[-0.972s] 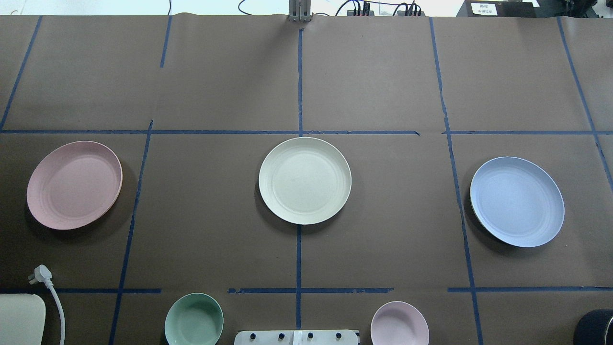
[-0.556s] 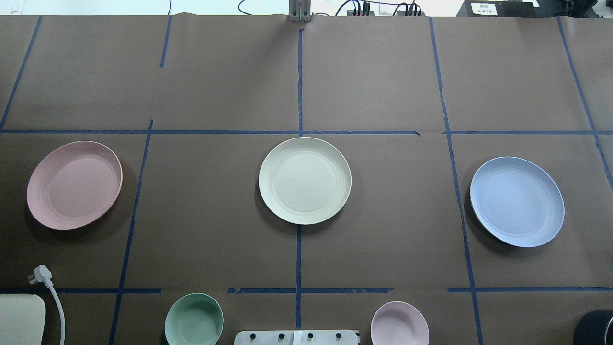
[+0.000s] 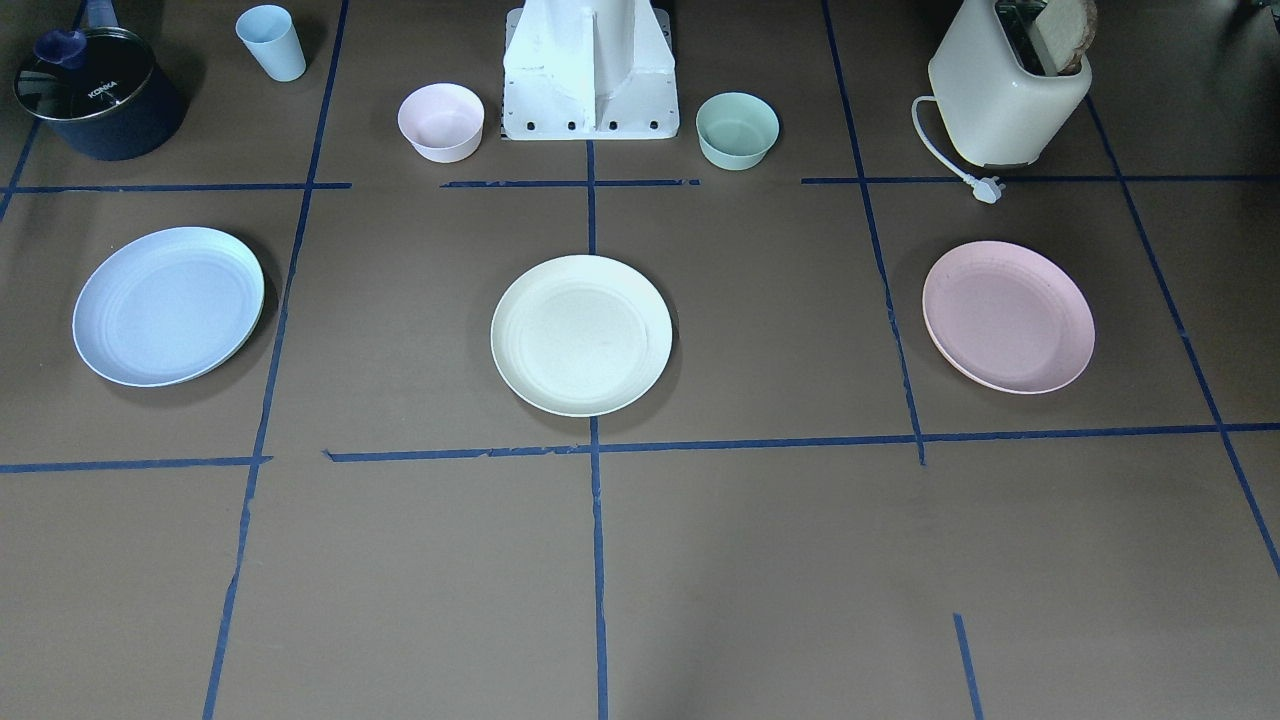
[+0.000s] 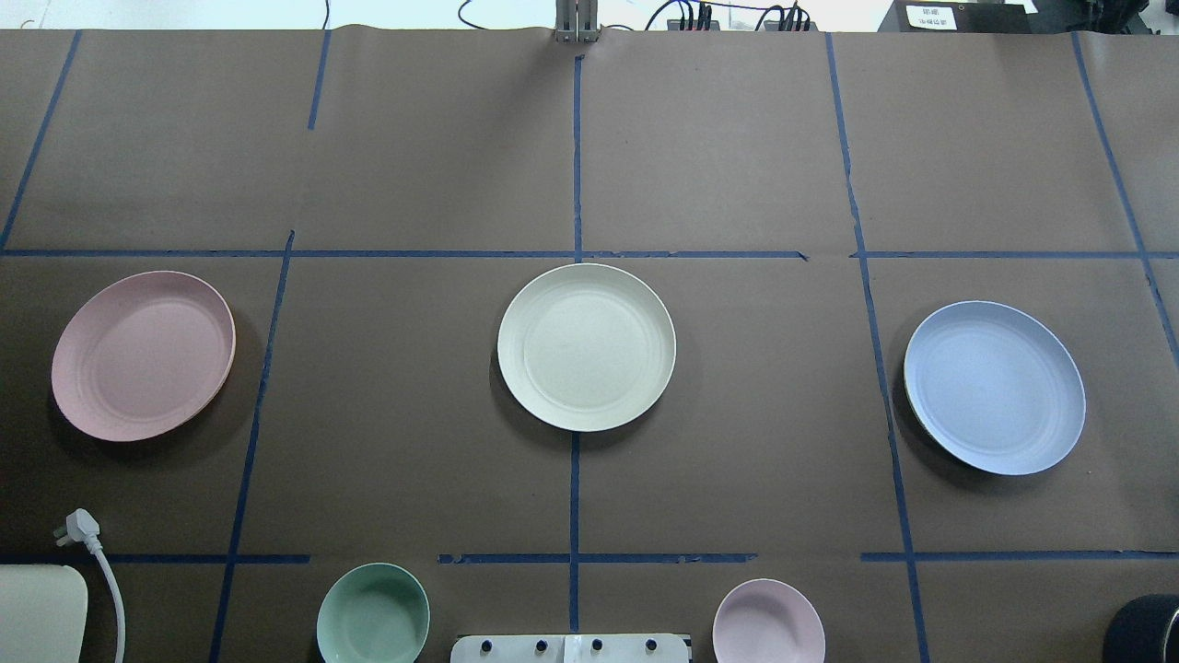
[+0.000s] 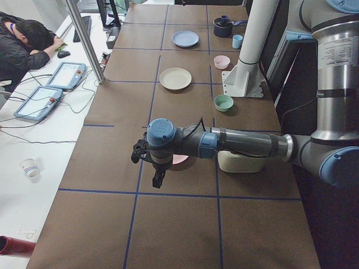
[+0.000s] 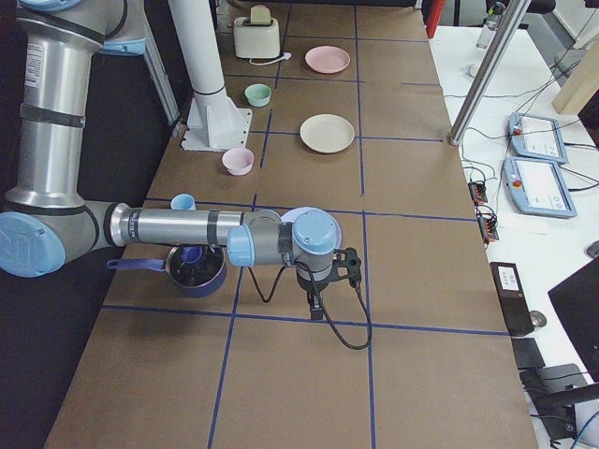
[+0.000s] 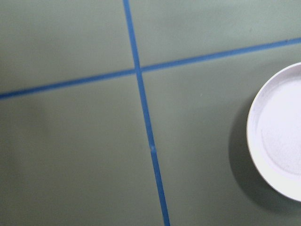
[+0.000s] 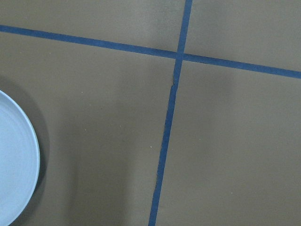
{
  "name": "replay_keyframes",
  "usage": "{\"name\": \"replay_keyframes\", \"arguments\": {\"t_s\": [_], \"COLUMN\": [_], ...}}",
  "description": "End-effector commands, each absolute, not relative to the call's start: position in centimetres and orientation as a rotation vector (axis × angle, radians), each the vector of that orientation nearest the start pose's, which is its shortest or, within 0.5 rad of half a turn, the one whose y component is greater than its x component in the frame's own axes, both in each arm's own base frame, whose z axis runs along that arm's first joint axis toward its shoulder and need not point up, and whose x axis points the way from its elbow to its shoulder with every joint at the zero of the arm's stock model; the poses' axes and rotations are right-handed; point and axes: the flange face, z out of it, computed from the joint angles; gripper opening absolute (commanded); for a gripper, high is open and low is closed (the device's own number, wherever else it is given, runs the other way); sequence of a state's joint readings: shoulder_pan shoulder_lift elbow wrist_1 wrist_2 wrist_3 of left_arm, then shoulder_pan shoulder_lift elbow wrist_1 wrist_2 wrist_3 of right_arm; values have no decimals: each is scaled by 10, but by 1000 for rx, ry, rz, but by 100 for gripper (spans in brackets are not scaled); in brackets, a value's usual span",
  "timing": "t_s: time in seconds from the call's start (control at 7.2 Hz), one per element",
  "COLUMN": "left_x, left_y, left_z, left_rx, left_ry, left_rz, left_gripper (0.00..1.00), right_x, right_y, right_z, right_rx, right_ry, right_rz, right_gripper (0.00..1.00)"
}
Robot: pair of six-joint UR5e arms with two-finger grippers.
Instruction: Stack three plates with pink and blue
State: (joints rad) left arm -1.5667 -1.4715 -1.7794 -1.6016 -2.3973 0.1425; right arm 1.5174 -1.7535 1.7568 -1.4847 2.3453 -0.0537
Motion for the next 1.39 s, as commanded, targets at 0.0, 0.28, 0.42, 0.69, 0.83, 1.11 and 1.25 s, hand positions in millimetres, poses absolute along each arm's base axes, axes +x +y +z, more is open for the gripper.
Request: {"name": "replay_keyframes", "arguments": {"t_s": [0.0,0.28,0.42,0.69,0.83,1.11,1.25], "left_x": [-42,21,52,123,148,175,179], "left_y": [-460,-463,-466,-457,-452,-443,-441], "left_z": [584,593,607,658,662,661,662], "left_rx": [256,113,98,137,113,80,76], "left_ry": [824,931,921,908,918,922,921], "left_rz": [259,131,53,-67,-97,-58,-51], "left_gripper": [100,100,100,100,100,100,100], "right_x": [40,38,38,36,36,36,36], "right_y": [-424,-424,-424,-424,-424,-424,-424], "right_z": [640,640,640,641,641,642,641], "right_rx": [87,83,83,81,80,79,80], "right_ry": [-775,-777,-777,-775,-775,-774,-775], "right_rz": [-139,-144,-144,-149,-148,-149,-148], "right_gripper": [100,100,100,100,100,100,100]}}
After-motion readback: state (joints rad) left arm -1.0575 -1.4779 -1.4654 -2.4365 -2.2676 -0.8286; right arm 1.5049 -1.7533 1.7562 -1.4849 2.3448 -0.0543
